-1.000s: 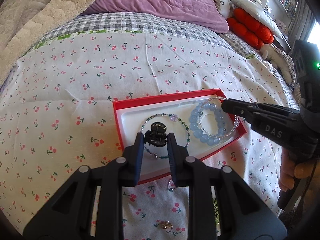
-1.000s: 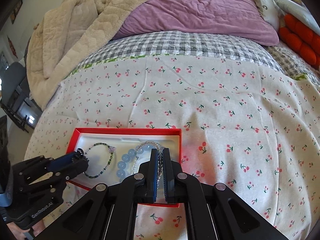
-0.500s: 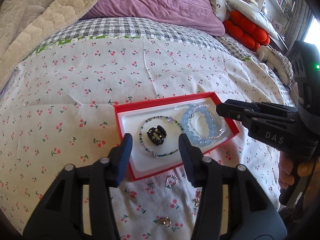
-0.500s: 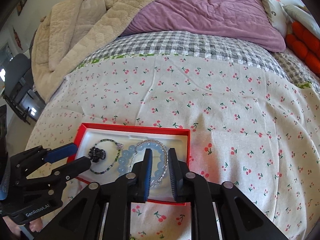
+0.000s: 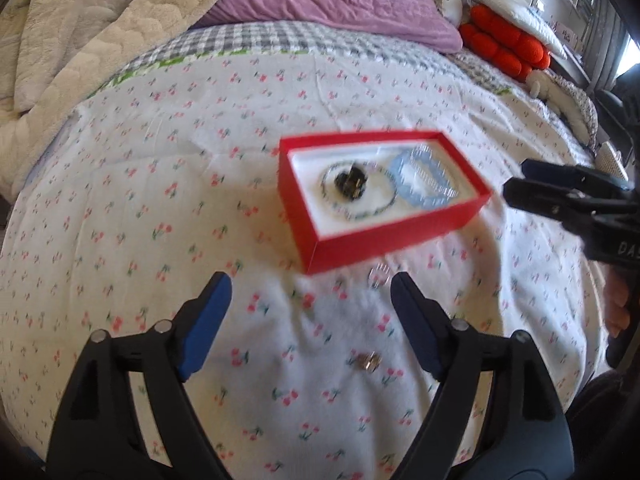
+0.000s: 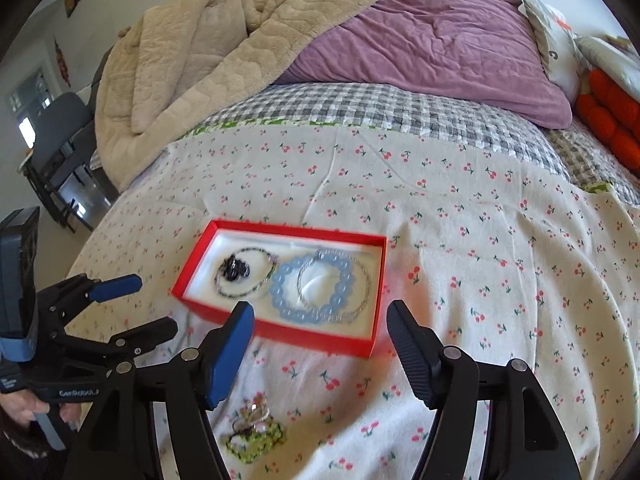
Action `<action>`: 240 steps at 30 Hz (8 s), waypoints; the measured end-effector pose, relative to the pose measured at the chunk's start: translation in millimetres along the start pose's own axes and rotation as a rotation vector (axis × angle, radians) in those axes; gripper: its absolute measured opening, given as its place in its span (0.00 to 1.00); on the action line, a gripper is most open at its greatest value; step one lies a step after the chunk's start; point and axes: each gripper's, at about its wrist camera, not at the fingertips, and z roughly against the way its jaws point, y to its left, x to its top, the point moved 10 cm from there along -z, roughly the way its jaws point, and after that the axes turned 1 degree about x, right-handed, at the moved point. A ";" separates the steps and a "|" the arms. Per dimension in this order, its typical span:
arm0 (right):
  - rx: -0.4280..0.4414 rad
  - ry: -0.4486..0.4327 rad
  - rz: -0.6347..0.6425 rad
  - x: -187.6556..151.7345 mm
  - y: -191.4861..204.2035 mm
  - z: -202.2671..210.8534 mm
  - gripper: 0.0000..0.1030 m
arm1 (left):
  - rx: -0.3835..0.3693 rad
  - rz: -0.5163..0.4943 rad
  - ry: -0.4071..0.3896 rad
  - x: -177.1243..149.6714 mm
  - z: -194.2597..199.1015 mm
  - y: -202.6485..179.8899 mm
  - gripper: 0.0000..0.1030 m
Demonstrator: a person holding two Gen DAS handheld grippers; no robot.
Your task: Organize jewelry
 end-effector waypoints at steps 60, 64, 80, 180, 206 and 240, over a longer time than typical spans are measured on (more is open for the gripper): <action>0.072 0.179 0.249 -116.0 53.3 -16.3 0.10 | -0.129 -0.129 0.097 -57.4 -16.4 -32.9 0.02; 0.069 0.137 0.219 -104.2 46.9 -3.7 0.10 | -0.134 -0.118 0.080 -50.4 -11.0 -31.4 0.02; 0.080 0.014 0.146 -53.4 45.2 23.8 0.10 | -0.144 -0.064 0.015 -15.9 10.9 -21.9 0.02; 0.082 0.011 -0.018 -16.5 23.9 -0.6 0.74 | -0.018 -0.018 0.073 -12.6 -7.7 2.0 0.85; 0.098 0.163 0.267 -112.3 63.0 -54.9 0.55 | -0.027 -0.133 0.126 -56.4 -25.9 -8.4 0.85; 0.062 0.118 0.253 -104.1 23.2 -20.0 0.03 | -0.096 -0.166 0.071 -25.2 -51.0 -47.7 0.56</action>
